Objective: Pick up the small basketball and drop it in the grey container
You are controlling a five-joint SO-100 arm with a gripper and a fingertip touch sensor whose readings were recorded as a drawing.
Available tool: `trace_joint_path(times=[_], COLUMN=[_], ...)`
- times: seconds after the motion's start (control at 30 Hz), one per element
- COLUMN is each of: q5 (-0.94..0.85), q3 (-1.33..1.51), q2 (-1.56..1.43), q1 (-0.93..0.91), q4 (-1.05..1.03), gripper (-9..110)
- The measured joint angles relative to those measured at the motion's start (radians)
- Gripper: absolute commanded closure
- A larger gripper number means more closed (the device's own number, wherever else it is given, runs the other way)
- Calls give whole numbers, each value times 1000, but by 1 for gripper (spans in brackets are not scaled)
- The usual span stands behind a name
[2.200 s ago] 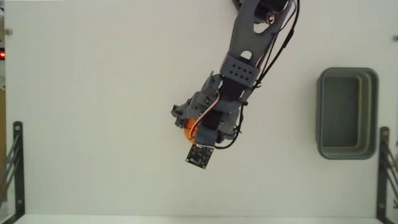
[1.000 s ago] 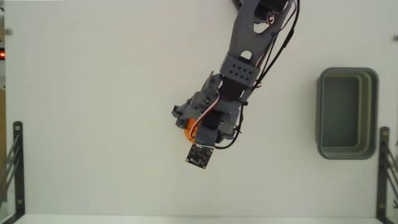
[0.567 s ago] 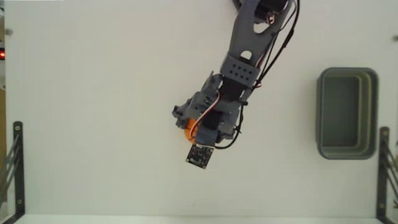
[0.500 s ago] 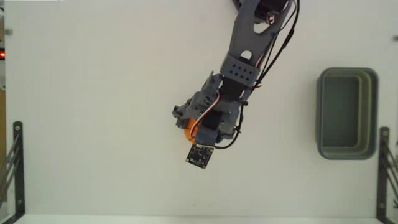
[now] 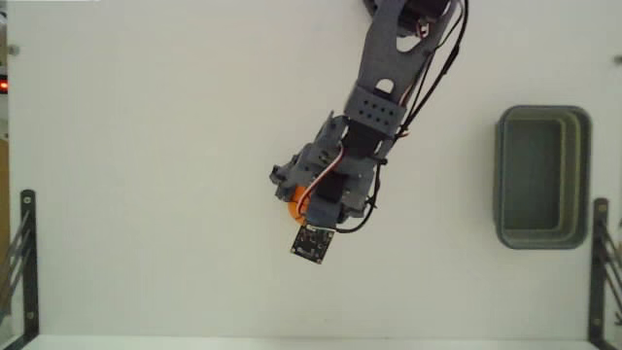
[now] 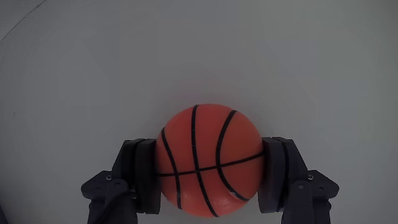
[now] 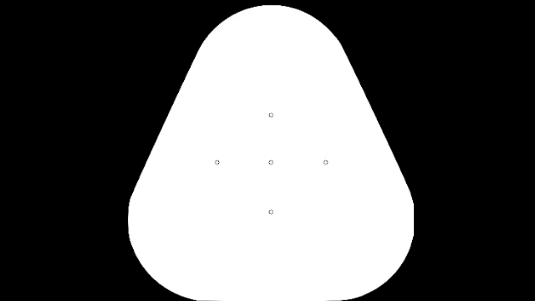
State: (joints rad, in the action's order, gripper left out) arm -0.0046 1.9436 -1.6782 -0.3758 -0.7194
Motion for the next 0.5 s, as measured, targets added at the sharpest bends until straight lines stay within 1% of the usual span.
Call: trace_joint_path(times=[0.5], q5=[0], q3=[0], q2=[0], q1=[0], q4=[0], gripper=[19])
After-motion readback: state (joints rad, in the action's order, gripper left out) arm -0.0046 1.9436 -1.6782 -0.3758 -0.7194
